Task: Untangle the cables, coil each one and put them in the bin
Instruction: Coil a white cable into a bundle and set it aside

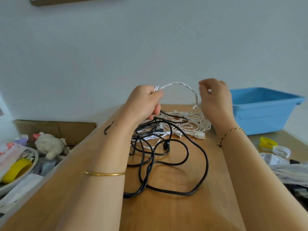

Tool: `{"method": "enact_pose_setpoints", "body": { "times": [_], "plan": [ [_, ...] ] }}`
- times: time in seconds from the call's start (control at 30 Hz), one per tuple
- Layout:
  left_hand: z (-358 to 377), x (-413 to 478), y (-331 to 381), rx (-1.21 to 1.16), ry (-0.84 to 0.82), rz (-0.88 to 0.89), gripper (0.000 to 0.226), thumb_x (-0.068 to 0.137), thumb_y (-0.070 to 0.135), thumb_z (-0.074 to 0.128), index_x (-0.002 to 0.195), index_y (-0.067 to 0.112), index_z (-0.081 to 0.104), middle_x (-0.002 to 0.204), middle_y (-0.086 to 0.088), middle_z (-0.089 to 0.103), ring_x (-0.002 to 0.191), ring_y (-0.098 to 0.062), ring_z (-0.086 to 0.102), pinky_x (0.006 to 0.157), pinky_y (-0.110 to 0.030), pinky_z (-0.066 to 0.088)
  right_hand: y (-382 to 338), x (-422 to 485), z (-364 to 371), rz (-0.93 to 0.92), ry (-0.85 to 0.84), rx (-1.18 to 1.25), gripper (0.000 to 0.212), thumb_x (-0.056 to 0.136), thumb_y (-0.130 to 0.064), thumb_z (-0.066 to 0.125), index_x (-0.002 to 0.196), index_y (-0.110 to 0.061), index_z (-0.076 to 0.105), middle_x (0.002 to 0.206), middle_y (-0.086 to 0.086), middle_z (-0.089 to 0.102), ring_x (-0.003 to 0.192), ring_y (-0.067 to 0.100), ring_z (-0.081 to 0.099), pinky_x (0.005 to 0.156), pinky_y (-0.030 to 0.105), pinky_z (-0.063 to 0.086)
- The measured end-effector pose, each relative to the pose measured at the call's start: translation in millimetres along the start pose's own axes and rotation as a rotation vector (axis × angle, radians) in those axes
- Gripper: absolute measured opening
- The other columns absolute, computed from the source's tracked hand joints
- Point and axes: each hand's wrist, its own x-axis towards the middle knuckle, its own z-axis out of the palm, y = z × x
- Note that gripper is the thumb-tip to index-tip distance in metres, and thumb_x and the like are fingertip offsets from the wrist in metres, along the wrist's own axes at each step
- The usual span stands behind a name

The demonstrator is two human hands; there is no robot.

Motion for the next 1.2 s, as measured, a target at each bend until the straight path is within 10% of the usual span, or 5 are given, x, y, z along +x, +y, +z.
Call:
{"method": "enact_pose_setpoints", "body": {
  "times": [0.13,0.3,0.53,0.8,1.2],
  "plan": [
    [1,2,-1,0.001,0.101,-0.021,0.033,0.098,0.022,0.045,0.091,-0.003,0.064,0.046,0.003,0.056,0.042,-0.014,0.047,0.056,-0.028,0.045,23,9,-14,0.289,-0.072,-0.304,0.042,0.091,-0.001,0.045,0.133,-0.006,0.046,0.138,0.014,0.037,0.114,0.036,0.049,0.083,0.043,0.042],
    [1,1,1,0.042,0.116,-0.032,0.033,0.097,0.021,0.043,0.072,0.004,0.056,0.053,0.002,0.058,0.042,-0.015,0.046,0.051,-0.023,0.044,33,34,-22,0.353,-0.18,-0.463,0.022,0.087,0.002,0.046,0.069,-0.007,0.039,0.087,0.016,0.049,0.081,0.033,0.045,0.069,0.035,0.036],
    [4,2,2,0.054,0.095,-0.032,0.032,0.098,0.02,0.043,0.073,0.005,0.055,0.056,0.0,0.06,0.042,-0.013,0.047,0.052,-0.024,0.046,41,47,-16,0.296,-0.234,-0.599,0.026,0.086,0.005,0.044,0.063,-0.006,0.039,0.072,0.013,0.043,0.073,0.03,0.044,0.066,0.032,0.036],
    [-5,1,3,0.05,0.172,-0.052,0.034,0.098,0.021,0.042,0.076,0.005,0.061,0.059,-0.002,0.061,0.042,-0.013,0.048,0.053,-0.024,0.041,41,52,-2,0.205,-0.305,-0.445,0.035,0.09,0.005,0.044,0.123,0.003,0.057,0.127,0.022,0.055,0.116,0.038,0.05,0.091,0.039,0.045],
    [-2,0,0,0.068,0.113,-0.118,0.032,0.096,0.019,0.042,0.088,-0.004,0.063,0.058,-0.002,0.061,0.043,-0.017,0.048,0.055,-0.025,0.044,27,38,8,0.283,-0.199,0.163,0.028,0.096,-0.013,0.041,0.115,0.002,0.056,0.117,0.023,0.059,0.091,0.025,0.059,0.09,0.046,0.052]
  ]
}}
